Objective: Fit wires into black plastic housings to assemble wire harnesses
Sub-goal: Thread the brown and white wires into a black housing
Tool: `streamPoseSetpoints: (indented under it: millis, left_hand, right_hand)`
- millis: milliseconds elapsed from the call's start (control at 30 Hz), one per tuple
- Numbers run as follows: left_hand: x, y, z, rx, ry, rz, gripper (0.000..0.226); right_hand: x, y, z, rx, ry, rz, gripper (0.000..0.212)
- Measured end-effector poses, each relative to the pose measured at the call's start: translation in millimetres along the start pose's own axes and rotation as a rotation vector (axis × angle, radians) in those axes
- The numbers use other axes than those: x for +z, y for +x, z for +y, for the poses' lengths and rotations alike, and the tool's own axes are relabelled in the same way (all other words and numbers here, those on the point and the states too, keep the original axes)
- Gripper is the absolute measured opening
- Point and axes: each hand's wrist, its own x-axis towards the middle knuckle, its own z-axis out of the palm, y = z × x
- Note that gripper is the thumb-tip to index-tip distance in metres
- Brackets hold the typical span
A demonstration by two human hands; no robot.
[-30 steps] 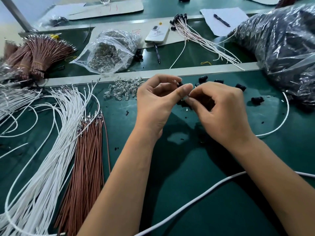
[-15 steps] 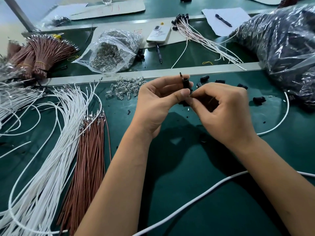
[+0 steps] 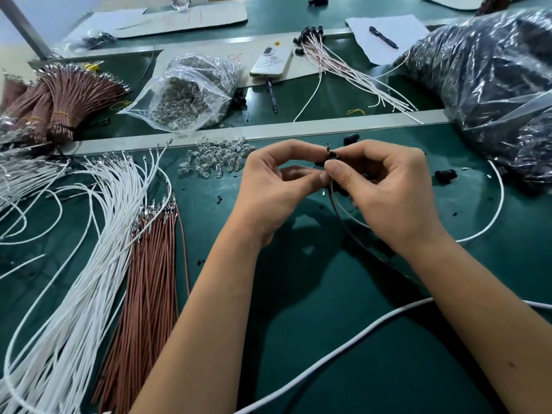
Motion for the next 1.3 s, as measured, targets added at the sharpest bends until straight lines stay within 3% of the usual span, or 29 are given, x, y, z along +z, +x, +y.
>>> streamPoseSetpoints:
  millis: [133,667,1000,1300]
  left_hand:
    - [3.4,-0.3,-1.5,-0.02,0.056,0.031,0.037]
    - [9.0,-1.4,0.3,-0.062,0.067,0.022,0.021]
    - [6.8,-3.0,3.1,-0.044,0.09,0.015,0.021]
    - [6.6,-3.2,3.9,-0.045,0.103,-0.009,0.023]
  right_hand:
    - [-0.2,0.9,-0.1,0.01,0.03,0.021,0.006]
    - [-1.7,3.3,2.5,0.055,0.206,0.016,0.004]
    - [-1.4,1.3,1.6,0.016,0.187,-0.068,0.011]
    - [-3.2,2.1,1.0,-0.007,0.156,-0.001,0.016]
